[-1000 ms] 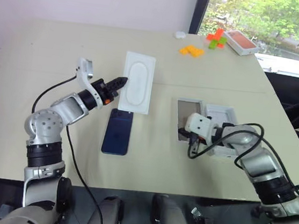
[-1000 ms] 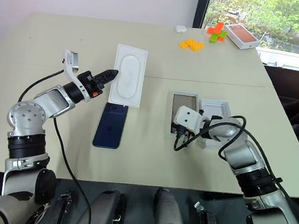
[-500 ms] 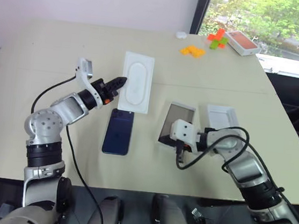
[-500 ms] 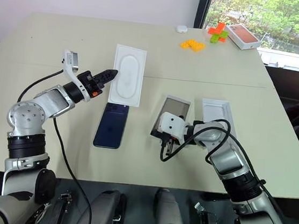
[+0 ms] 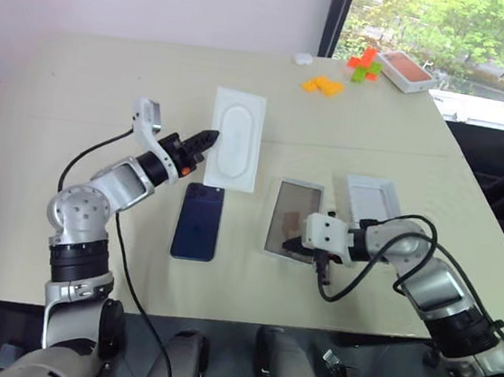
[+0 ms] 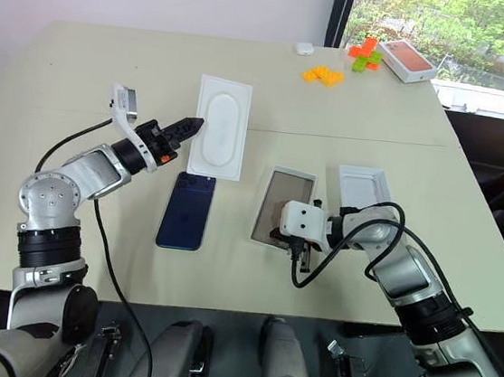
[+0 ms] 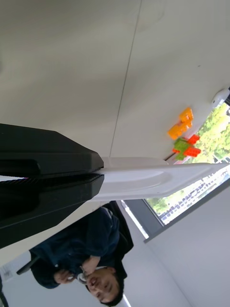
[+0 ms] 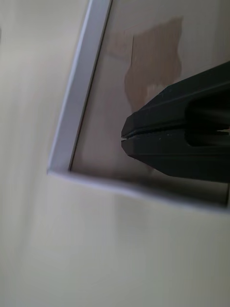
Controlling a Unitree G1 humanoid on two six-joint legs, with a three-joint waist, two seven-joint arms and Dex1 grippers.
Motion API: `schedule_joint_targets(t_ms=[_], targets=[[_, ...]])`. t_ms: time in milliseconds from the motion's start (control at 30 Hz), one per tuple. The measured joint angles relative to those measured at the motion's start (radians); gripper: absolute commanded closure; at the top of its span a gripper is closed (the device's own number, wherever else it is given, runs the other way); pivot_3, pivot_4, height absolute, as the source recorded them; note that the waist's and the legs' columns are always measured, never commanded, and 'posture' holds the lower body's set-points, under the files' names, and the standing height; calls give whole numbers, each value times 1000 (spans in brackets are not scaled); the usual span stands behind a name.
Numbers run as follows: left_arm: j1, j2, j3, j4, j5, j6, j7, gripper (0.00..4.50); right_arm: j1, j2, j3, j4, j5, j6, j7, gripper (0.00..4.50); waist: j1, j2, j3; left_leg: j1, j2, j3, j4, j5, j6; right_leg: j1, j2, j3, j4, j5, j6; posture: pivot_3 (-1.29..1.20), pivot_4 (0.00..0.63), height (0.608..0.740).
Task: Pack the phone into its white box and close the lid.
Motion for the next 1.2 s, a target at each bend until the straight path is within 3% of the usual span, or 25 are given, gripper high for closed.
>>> schedule_joint_targets(t_ms=[367,867,967,1133,1200], targets=[[0,1,1,0,-1,0,3,4500,-95,117,13,181,-113,-87,-149,4447,3,0,0,-1,-1,0,0,0,0,0,-2,0,0,0,0,0,150,740],[0,-5,1,0,-1,0,16,4500,-104,253,47,199,-115,-141,-154,4447,1,0,0,0,0,-1,0,0,-1,0,-1,0,0,0,0,0,150,740],[0,-21,3,-1,-22,16,40,4500,-113,247,43,206,-112,-141,-153,4447,3,0,0,0,0,-1,0,0,-1,0,-1,0,0,0,0,0,150,740],[43,-23,-3,-34,-93,121,80,4500,-99,144,0,181,-78,-118,-92,4447,2,0,0,-1,-1,-1,0,0,0,0,-2,0,0,0,0,0,150,740],[59,-30,-1,-49,-155,173,109,4500,-37,68,-82,67,59,13,-5,4447,8,0,0,-1,-1,-3,0,0,0,0,-2,-2,0,0,0,0,150,740]])
